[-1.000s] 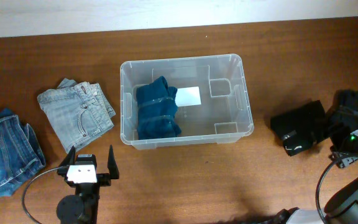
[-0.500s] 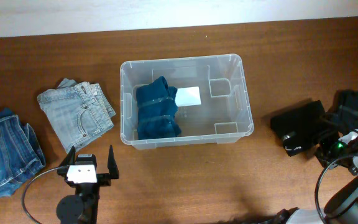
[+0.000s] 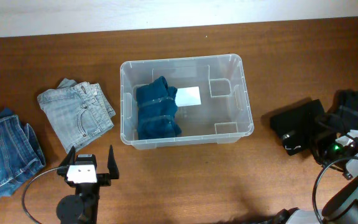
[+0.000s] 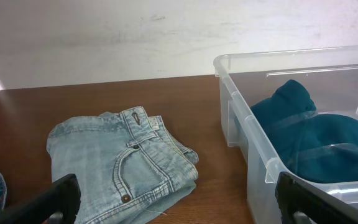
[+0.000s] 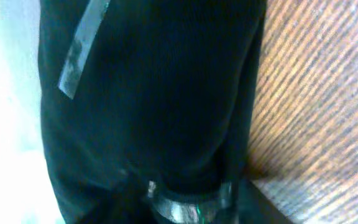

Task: Pack container
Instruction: 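Grasp the black rolled garment with the right gripper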

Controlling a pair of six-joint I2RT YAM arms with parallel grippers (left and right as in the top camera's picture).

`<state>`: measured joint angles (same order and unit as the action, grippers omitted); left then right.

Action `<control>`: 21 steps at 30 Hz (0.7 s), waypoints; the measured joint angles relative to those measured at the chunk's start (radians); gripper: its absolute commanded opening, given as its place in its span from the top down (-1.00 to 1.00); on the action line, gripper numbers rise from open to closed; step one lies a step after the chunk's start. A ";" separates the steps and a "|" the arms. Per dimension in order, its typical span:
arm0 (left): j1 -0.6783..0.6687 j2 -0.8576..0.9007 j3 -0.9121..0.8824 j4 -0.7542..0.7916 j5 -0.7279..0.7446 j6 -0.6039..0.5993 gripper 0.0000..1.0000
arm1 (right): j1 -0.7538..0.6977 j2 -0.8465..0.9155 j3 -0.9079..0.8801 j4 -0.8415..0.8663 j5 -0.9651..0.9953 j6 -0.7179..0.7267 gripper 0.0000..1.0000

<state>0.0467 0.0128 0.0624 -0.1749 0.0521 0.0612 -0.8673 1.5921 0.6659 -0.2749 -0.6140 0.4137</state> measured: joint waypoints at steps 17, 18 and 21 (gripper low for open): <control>0.000 0.000 0.000 0.000 0.000 0.000 -0.99 | 0.000 0.000 -0.001 0.015 -0.021 -0.003 0.39; 0.000 0.000 0.000 0.000 0.000 0.000 -0.99 | 0.000 0.000 -0.001 0.016 -0.021 -0.008 0.25; 0.000 0.000 0.000 0.000 0.000 0.000 -1.00 | 0.000 0.000 -0.003 0.007 -0.017 -0.013 -0.18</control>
<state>0.0467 0.0128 0.0624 -0.1749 0.0521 0.0612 -0.8673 1.5925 0.6632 -0.2676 -0.6308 0.4004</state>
